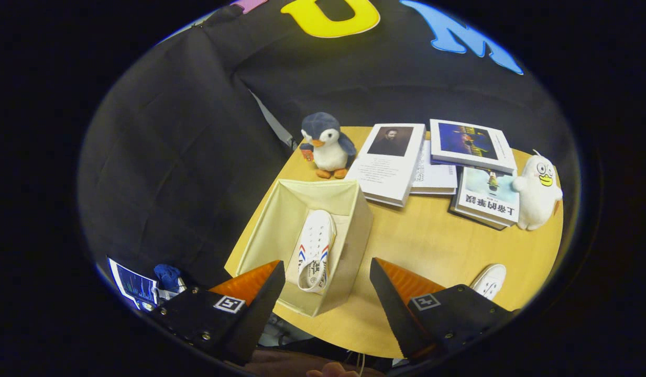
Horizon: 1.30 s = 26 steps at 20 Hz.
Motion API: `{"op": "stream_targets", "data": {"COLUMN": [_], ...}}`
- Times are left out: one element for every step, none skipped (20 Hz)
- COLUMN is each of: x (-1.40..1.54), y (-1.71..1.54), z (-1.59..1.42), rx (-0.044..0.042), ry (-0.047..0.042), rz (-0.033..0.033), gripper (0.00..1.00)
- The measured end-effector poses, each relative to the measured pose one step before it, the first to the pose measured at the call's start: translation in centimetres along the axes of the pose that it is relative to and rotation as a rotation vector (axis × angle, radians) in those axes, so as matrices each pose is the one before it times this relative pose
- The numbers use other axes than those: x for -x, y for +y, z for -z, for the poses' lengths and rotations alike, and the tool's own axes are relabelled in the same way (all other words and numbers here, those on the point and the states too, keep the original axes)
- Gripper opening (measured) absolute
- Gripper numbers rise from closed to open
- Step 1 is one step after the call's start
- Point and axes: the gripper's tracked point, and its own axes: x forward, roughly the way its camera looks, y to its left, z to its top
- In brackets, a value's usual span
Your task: Open the storage box then place both shoes into the box .Put the left shoe in first, then the right shoe, with the right side of both shoes facing outward in a uniform manner.
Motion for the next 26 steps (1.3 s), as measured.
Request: {"op": "stream_targets", "data": {"x": [0.816,0.996,0.858,0.877,0.647,0.541,0.531,0.598,0.436,0.271,0.296,0.246,0.206,0.101,0.177,0.099,0.007,-0.068,-0.018,-0.065,-0.032,-0.186,-0.271,-0.189,-0.155,-0.137], "y": [-0.908,-0.267,-0.768,-0.814,-0.986,-0.963,-1.032,-0.995,-1.154,-1.359,-1.416,-1.267,-1.098,-0.982,-0.945,-0.926,-1.058,-1.134,-1.127,-1.158,-1.138,-0.927,-0.926,-0.878,-0.707,-0.612], "z": [-0.146,-0.118,-0.019,0.039,-0.076,0.020,0.282,0.539,0.413,0.497,0.479,0.648,0.608,0.826,0.820,0.736,0.550,0.575,0.481,0.562,0.503,0.337,0.482,0.485,0.421,0.443], "rx": [-0.00945,-0.01037,-0.01094,-0.00842,-0.00782,-0.00675,-0.00675,-0.00378,-0.00256,0.00179,0.00182,-0.00101,-0.01136,-0.01722,-0.02337,-0.02518,-0.02288,-0.01867,-0.01728,-0.01666,-0.01641,-0.01504,-0.01463,-0.01405,-0.01159,-0.00946], "ry": [-0.02139,-0.01863,-0.01690,-0.01452,-0.01482,-0.01405,-0.00541,0.00230,-0.00143,-0.00107,-0.00063,0.00132,0.00287,0.01182,0.01391,0.01030,0.00790,0.00637,0.00763,0.00999,0.01085,0.00917,0.01325,0.01247,0.01113,0.01148], "rz": [0.00727,0.00681,0.00331,0.00641,0.01109,0.01167,0.01443,0.01221,0.01691,0.02493,0.02905,0.02459,0.01798,0.01252,0.00687,0.00293,0.00972,0.01226,0.01515,0.01517,0.01567,0.01051,0.00942,0.00743,0.00418,-0.00189], "gripper": [0.99,0.99,0.99,0.99,0.99,0.99,0.99,0.99,0.99,0.99,0.99,0.99,0.99,0.99,0.99,0.99,0.99,0.99,0.99,0.99,0.99,0.99,0.99,0.99,0.99,0.97]}}
